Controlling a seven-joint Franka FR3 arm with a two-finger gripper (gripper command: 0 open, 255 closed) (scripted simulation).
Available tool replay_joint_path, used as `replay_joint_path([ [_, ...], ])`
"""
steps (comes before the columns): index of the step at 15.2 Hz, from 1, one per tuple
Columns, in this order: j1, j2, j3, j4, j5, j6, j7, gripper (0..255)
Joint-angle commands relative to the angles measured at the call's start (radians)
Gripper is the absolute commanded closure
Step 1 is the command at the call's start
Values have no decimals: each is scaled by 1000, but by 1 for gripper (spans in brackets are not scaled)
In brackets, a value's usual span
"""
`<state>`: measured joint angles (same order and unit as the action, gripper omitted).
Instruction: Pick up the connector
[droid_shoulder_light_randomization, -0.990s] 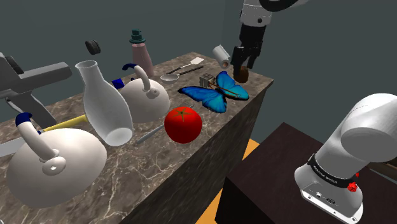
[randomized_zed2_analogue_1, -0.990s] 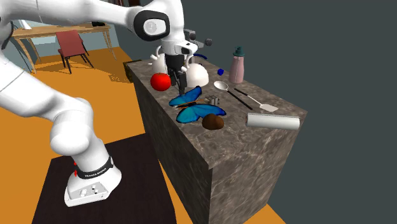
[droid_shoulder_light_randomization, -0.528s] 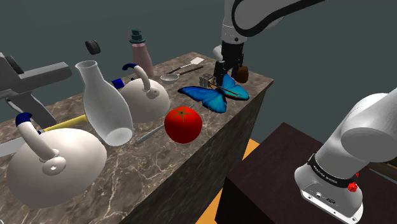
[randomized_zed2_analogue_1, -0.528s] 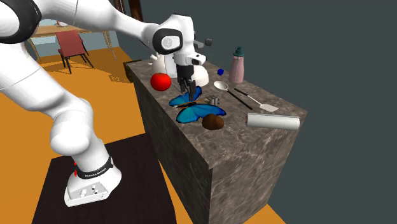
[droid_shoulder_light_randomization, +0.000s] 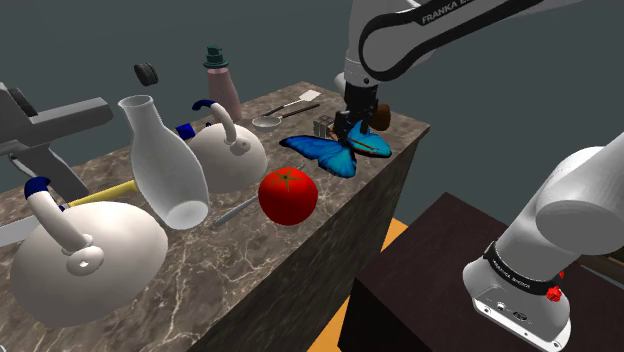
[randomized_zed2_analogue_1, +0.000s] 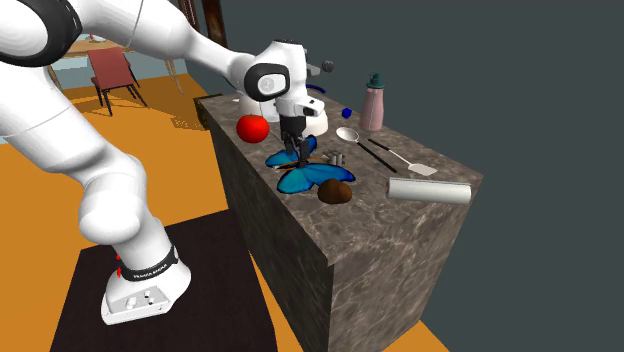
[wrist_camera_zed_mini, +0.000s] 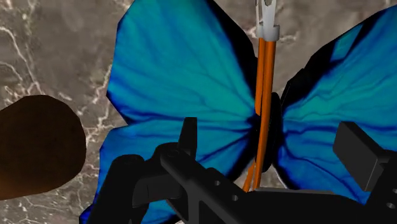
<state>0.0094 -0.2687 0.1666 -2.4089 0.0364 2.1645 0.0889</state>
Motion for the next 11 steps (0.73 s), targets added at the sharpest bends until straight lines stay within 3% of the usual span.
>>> replay_joint_path([
  [1, 0, 2, 1, -3, 0, 6, 1, 255],
  [11, 0, -4, 0, 6, 1, -9, 0, 255],
])
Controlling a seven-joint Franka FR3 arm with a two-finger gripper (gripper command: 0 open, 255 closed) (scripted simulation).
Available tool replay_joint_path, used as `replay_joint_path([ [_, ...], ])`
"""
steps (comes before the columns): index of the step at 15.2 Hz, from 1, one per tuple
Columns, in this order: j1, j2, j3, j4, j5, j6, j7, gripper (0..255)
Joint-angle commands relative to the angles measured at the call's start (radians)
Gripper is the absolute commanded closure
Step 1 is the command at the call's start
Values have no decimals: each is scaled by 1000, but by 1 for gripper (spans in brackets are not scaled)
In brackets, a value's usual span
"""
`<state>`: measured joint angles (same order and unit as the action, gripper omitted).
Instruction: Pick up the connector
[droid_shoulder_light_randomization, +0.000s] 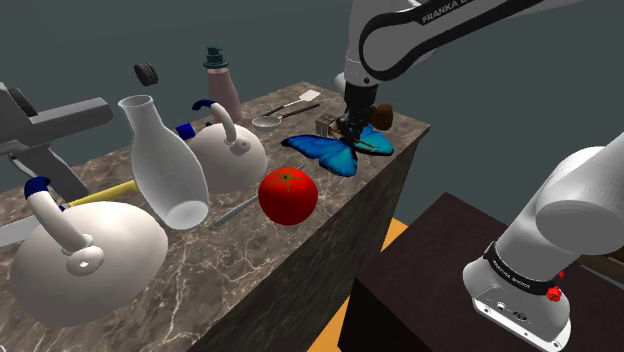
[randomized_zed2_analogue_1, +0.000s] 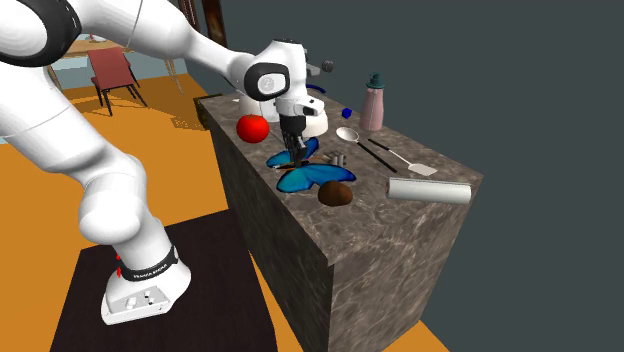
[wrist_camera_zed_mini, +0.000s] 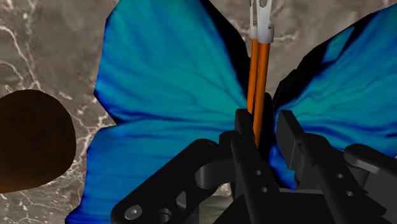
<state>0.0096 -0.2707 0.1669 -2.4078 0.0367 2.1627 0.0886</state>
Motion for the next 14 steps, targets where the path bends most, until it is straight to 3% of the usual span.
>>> replay_joint_path([
  [1, 0, -8, -1, 13, 1, -22, 0, 255],
  [14, 0, -62, -9, 142, 4, -205, -6, 255],
])
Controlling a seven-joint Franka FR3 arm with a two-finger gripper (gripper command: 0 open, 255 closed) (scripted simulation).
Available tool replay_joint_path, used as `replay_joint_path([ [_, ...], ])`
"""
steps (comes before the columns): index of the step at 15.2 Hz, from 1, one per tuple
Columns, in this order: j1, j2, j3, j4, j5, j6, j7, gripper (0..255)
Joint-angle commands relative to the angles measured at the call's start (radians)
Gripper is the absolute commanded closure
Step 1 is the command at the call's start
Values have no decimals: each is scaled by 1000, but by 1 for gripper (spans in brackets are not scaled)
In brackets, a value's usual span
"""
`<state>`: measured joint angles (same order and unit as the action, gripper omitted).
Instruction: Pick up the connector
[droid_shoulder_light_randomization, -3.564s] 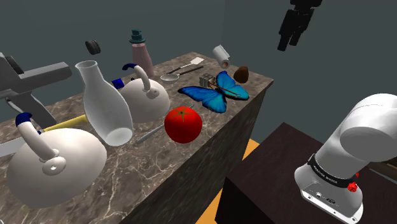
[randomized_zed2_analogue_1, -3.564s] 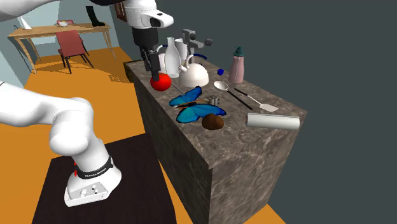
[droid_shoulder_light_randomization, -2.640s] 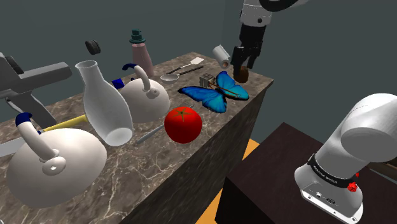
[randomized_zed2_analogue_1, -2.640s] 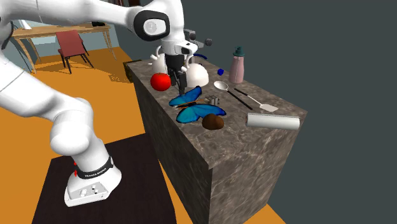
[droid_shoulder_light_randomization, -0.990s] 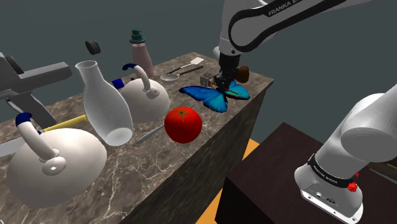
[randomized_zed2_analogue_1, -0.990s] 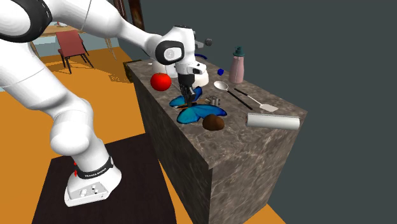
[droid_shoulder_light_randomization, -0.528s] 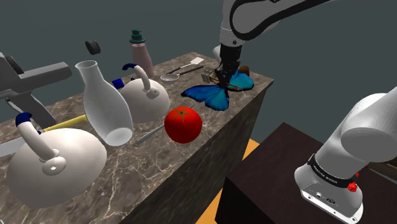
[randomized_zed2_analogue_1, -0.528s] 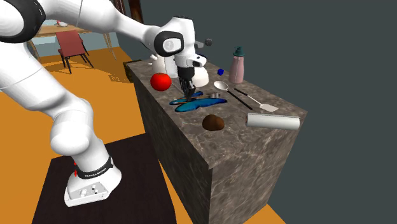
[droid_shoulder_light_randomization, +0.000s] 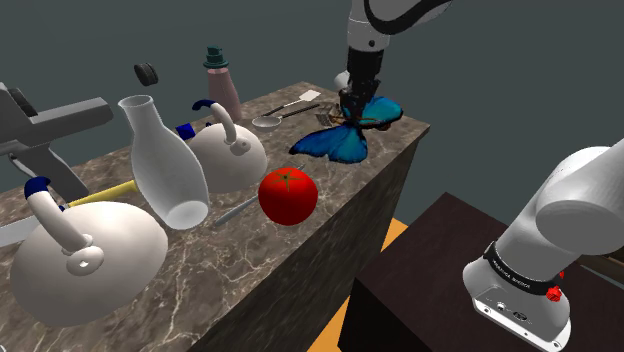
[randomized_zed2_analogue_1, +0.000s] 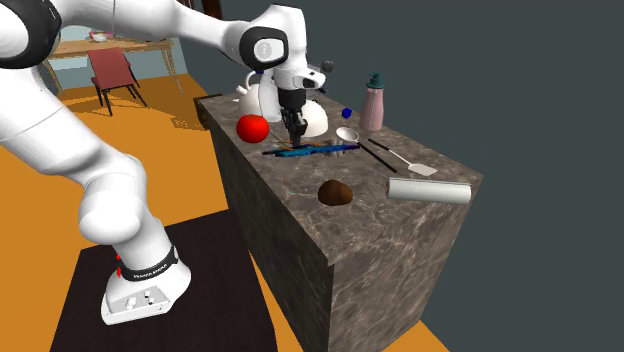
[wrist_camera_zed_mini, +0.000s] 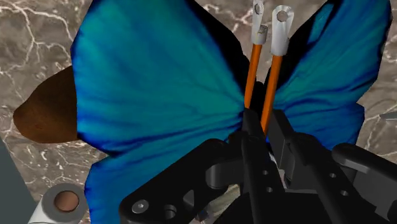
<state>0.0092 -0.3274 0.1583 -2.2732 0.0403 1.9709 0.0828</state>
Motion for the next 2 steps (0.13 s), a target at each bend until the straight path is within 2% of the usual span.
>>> replay_joint_path([
  [1, 0, -6, -1, 9, 0, -15, -1, 255],
  [2, 0, -6, -1, 10, 0, -15, -1, 255],
])
